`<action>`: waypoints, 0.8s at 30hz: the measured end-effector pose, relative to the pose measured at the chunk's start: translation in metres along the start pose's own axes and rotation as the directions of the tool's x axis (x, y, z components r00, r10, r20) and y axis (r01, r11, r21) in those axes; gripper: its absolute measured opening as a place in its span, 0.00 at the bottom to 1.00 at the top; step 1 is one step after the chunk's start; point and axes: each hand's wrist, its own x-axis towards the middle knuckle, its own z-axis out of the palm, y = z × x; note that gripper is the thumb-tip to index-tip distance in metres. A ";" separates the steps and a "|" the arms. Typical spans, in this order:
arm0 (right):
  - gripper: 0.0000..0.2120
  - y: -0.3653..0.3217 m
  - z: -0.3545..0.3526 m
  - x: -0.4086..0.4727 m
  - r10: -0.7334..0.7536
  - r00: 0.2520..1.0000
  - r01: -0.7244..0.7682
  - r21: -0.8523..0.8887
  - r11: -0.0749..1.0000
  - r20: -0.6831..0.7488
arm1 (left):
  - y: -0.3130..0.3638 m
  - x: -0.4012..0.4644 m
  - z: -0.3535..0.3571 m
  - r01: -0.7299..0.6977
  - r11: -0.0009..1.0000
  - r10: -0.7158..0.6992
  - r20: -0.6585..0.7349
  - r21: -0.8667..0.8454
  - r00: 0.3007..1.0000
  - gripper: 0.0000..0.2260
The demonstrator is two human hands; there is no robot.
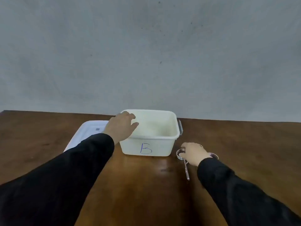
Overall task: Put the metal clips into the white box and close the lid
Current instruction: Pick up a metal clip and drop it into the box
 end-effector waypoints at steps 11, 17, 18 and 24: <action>0.17 -0.010 0.040 0.024 0.236 0.968 -0.248 -0.183 0.951 -0.086 | -0.066 0.035 0.035 0.254 0.926 -0.203 0.201 -0.278 0.958 0.28; 0.14 -0.015 0.042 0.027 0.261 0.964 -0.265 -0.224 0.938 -0.046 | -0.075 0.051 0.050 0.379 0.769 -0.274 0.271 -0.515 0.923 0.28; 0.15 -0.017 0.038 0.027 0.266 0.963 -0.268 -0.214 0.939 -0.038 | -0.076 0.052 0.050 0.423 0.711 -0.294 0.309 -0.562 0.904 0.29; 0.13 -0.016 0.024 0.032 0.301 0.953 -0.300 -0.033 0.953 0.035 | -0.081 0.052 0.055 0.529 0.481 -0.310 0.429 -0.699 0.848 0.29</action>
